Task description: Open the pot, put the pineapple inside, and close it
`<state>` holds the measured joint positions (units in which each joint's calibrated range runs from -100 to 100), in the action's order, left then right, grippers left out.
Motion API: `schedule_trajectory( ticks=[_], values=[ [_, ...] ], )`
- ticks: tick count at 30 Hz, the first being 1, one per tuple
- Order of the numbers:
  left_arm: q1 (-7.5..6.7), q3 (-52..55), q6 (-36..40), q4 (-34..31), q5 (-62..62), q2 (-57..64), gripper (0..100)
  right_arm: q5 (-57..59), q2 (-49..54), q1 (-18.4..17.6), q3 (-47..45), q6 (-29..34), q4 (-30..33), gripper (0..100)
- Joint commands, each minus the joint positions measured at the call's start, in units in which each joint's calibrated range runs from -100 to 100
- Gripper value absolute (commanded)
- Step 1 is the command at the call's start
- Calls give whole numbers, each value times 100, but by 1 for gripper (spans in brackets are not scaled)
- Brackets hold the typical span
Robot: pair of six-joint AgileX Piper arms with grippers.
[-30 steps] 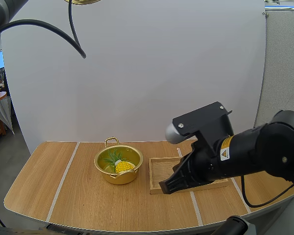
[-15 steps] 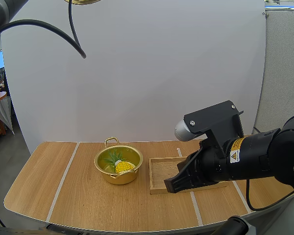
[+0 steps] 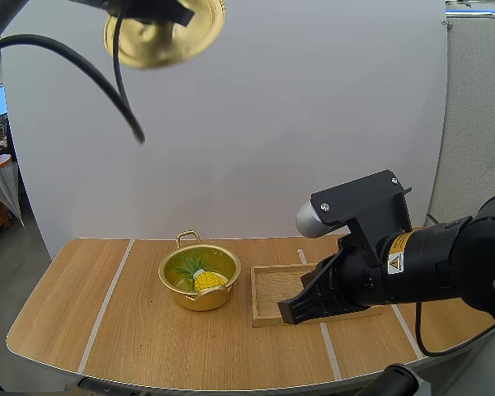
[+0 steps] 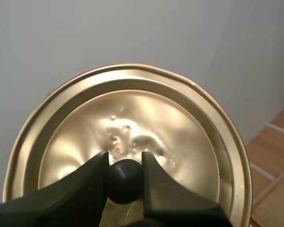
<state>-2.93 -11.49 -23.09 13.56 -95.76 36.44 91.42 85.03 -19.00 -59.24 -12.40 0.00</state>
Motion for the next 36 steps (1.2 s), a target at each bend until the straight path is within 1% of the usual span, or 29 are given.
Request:
schedule_trajectory(
  ticks=[1, 6, 10, 15, 21, 23, 29, 36],
  values=[
    [-8, -26, 62, 61, -424, 52, 0, -33, 56, 22, -12, -28, 30, 0],
    [-8, 36, 62, 72, -424, -90, 0, -33, 56, 22, -12, -37, 31, 0],
    [-8, 334, -4, 111, -424, -105, 0, -33, 56, 22, -12, -37, 31, 0],
    [-8, 854, -364, 232, -424, -105, 0, -33, 56, 22, -12, -37, 31, 0],
    [-8, 1785, -365, 131, -424, -105, 0, -33, 56, 22, -12, -37, 31, 0],
    [-8, 2072, -365, 75, -110, -149, 0, -33, 56, 22, -12, -37, 31, 0],
    [-8, 2585, -365, -39, 442, -651, 0, -33, 56, 22, -12, -37, 31, 0],
    [-8, 2769, -385, -39, 865, -1619, 0, -33, 56, 22, -12, -64, 132, 0]
  ],
)
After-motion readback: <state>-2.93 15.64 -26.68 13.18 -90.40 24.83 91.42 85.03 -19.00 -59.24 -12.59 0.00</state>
